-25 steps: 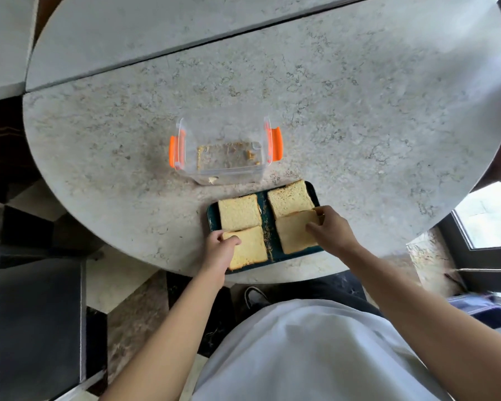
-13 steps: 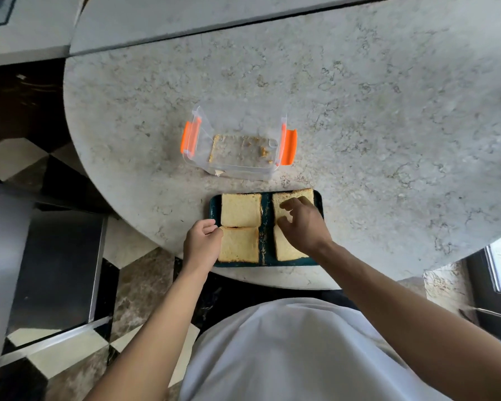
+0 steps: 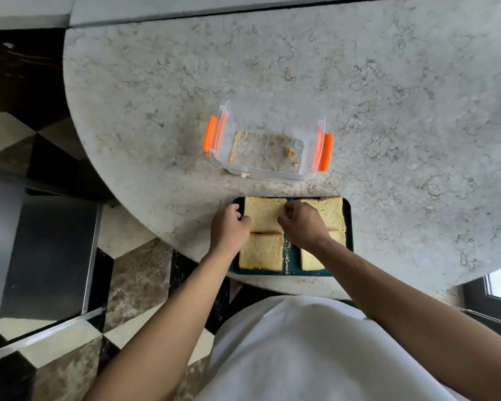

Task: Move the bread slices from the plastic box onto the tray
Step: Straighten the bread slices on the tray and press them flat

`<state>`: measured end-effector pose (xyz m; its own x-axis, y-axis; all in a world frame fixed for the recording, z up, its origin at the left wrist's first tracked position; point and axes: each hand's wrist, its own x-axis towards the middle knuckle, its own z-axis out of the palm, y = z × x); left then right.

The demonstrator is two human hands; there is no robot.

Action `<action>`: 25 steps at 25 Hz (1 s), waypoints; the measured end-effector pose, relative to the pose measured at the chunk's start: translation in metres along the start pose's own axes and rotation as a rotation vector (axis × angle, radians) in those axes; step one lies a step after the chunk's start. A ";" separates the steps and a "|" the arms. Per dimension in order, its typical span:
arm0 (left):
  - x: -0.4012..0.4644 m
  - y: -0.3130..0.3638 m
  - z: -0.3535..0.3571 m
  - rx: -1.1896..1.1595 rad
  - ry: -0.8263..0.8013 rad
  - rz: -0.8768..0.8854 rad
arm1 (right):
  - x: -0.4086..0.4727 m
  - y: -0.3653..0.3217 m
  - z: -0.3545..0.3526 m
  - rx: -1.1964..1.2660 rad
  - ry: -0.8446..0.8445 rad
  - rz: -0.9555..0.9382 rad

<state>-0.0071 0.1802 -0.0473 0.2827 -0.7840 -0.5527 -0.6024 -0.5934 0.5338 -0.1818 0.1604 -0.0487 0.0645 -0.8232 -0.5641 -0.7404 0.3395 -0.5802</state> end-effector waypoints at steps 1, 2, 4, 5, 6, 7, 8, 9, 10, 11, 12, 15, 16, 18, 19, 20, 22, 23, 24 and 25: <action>0.001 -0.002 0.001 0.032 -0.013 0.013 | 0.001 -0.003 0.002 0.001 -0.003 0.005; 0.002 -0.005 0.002 0.069 -0.017 0.026 | 0.002 -0.005 0.004 0.000 -0.008 0.011; 0.002 -0.008 0.000 0.129 -0.018 0.069 | 0.003 -0.010 0.008 -0.004 -0.014 0.012; 0.001 -0.009 -0.001 0.160 -0.021 0.089 | 0.003 -0.011 0.009 -0.009 -0.018 0.012; 0.000 -0.010 -0.001 0.180 -0.011 0.105 | 0.003 -0.012 0.010 -0.010 -0.019 0.012; 0.000 -0.011 -0.002 0.195 -0.005 0.122 | 0.004 -0.013 0.012 -0.012 -0.023 0.010; -0.001 -0.012 -0.002 0.195 -0.004 0.139 | 0.005 -0.013 0.014 -0.014 -0.028 0.006; -0.002 -0.013 -0.002 0.191 -0.011 0.150 | 0.006 -0.013 0.015 -0.016 -0.024 0.007; -0.002 -0.013 -0.003 0.187 -0.017 0.158 | 0.006 -0.013 0.016 -0.016 -0.012 0.017; -0.002 -0.014 -0.003 0.185 -0.017 0.161 | 0.006 -0.011 0.017 -0.014 0.007 0.031; -0.002 -0.015 -0.003 0.183 -0.016 0.163 | 0.006 -0.010 0.018 -0.016 0.023 0.042; -0.004 -0.016 -0.003 0.159 -0.006 0.165 | 0.003 -0.008 0.023 -0.007 0.023 0.053; -0.004 -0.014 -0.005 0.147 -0.002 0.162 | 0.004 -0.009 0.025 0.002 0.019 0.053; -0.004 -0.012 -0.006 0.135 0.007 0.156 | 0.006 -0.012 0.026 0.018 0.017 0.057; -0.004 -0.011 -0.006 0.139 0.016 0.159 | 0.008 -0.012 0.026 0.026 0.018 0.056; -0.004 -0.010 -0.006 0.143 0.025 0.162 | 0.009 -0.013 0.027 0.031 0.020 0.052; -0.004 -0.009 -0.006 0.140 0.038 0.159 | 0.008 -0.013 0.028 0.033 0.022 0.042; -0.004 -0.009 -0.006 0.133 0.038 0.155 | 0.007 -0.014 0.028 0.036 0.023 0.037; -0.004 -0.008 -0.007 0.124 0.039 0.152 | 0.006 -0.014 0.027 0.042 0.024 0.030; -0.005 -0.008 -0.007 0.110 0.042 0.149 | 0.005 -0.014 0.026 0.050 0.026 0.018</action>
<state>0.0015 0.1877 -0.0443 0.2135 -0.8699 -0.4447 -0.7169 -0.4487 0.5335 -0.1542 0.1637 -0.0587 0.0332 -0.8280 -0.5598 -0.7070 0.3764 -0.5987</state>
